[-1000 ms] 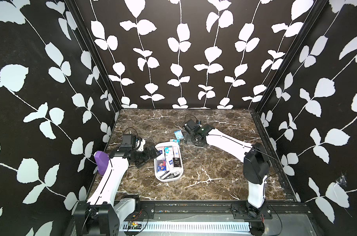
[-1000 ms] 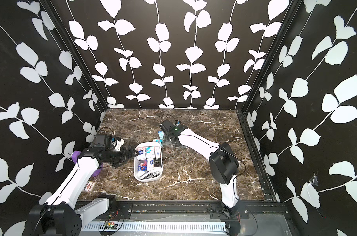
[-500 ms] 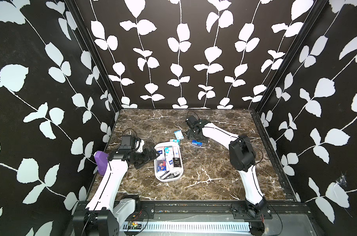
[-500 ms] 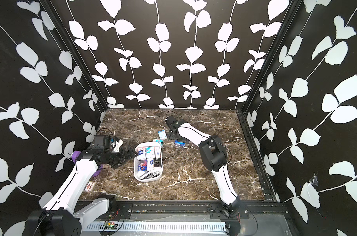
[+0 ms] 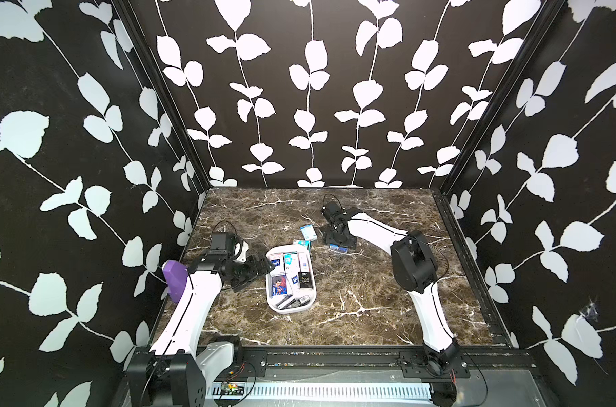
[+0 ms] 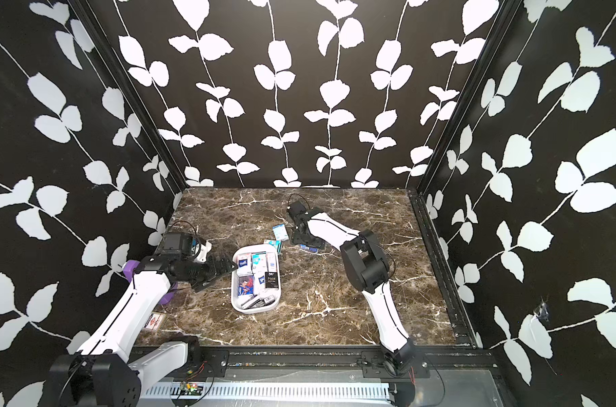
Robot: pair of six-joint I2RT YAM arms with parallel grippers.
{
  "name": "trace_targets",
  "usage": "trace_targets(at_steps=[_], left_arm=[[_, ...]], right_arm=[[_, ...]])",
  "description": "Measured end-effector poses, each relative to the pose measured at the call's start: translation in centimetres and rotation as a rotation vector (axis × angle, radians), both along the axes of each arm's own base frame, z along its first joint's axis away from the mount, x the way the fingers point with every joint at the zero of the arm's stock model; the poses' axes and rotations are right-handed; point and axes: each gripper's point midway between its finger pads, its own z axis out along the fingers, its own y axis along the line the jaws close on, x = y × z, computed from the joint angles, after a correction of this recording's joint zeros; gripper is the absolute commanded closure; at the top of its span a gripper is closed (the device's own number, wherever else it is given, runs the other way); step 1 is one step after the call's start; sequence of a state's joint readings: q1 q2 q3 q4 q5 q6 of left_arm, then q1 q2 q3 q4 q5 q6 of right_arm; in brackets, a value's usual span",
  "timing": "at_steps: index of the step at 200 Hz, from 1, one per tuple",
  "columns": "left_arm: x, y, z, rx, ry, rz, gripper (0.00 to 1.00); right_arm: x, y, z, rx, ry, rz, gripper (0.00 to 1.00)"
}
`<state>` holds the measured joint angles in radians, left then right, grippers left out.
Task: Put the pocket tissues into the storage box
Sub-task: Pick up the pocket tissues from the center of the board.
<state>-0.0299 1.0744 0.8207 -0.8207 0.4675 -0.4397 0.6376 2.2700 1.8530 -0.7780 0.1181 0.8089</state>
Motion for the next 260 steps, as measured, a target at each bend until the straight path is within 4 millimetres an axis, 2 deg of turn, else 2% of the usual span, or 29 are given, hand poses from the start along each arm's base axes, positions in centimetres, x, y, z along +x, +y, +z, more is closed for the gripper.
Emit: trace_targets(at_steps=[31,75,115,135,161,185,208,224,260], left_arm=[[0.2,0.2,0.4,0.012,-0.008,0.003,0.01],[-0.2,0.4,0.6,0.022,-0.008,0.008,0.01],[-0.2,0.5,0.6,0.028,-0.005,0.017,0.01],[-0.2,0.5,0.6,0.028,-0.004,0.022,0.01],[0.2,0.5,0.7,0.025,-0.016,0.025,0.01],[0.6,0.4,0.5,0.020,-0.024,0.024,0.01],[0.9,0.3,0.0,0.011,-0.013,0.021,0.01],[1.1,0.2,-0.4,0.008,-0.006,0.020,0.01],[1.4,0.2,-0.5,0.008,-0.007,0.021,0.01]], right_arm=[[0.0,-0.2,-1.2,-0.019,0.019,0.022,0.13],[0.1,-0.6,-1.2,-0.029,0.020,0.042,0.24],[0.1,-0.6,-0.8,-0.027,0.018,0.063,0.29],[-0.3,-0.3,0.7,0.004,0.009,0.076,0.29],[-1.2,0.2,4.8,0.056,-0.036,0.102,0.29],[-2.9,2.0,9.3,0.116,-0.095,0.157,0.29],[-5.5,4.3,12.1,0.154,-0.125,0.229,0.29],[-7.7,6.1,12.8,0.164,-0.120,0.284,0.29],[-13.1,9.7,12.3,0.164,-0.062,0.396,0.29]])
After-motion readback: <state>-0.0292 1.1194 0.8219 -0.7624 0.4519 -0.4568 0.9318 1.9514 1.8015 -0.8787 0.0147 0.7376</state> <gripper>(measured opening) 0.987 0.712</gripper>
